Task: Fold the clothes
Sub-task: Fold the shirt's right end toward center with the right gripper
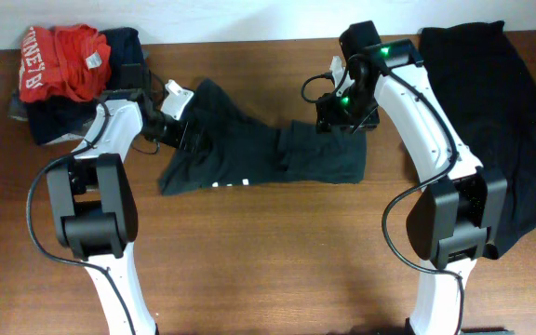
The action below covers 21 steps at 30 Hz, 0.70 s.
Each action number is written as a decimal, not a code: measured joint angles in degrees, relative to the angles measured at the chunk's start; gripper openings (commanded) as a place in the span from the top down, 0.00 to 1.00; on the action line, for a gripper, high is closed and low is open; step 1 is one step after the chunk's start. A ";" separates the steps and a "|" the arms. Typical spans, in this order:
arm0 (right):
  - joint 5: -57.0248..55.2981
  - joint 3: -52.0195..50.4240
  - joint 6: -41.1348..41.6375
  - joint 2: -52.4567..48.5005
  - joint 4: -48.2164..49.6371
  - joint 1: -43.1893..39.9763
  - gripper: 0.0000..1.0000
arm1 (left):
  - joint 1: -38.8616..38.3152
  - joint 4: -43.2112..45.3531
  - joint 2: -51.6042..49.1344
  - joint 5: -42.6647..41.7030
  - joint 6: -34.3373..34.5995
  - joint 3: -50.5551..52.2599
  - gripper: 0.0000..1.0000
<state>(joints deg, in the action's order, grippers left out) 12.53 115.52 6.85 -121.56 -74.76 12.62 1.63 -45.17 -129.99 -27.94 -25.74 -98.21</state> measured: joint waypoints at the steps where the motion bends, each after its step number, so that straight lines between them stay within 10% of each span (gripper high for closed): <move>1: 0.00 -0.02 0.02 0.00 -0.02 0.00 0.34 | 0.00 0.00 -0.26 -1.01 -0.11 -0.15 0.04; 8: -0.02 0.00 -0.02 0.00 -0.02 0.00 0.35 | -0.22 -1.97 -2.54 -5.53 -0.17 -1.11 0.99; 21: -0.66 0.00 -0.02 0.00 -0.96 -0.35 0.35 | 4.04 -14.29 -4.44 -6.88 5.18 -7.87 0.99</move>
<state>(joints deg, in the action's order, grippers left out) 11.88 115.52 6.83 -121.56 -75.72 12.27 5.67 -59.46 -134.43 -34.83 -20.56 -106.08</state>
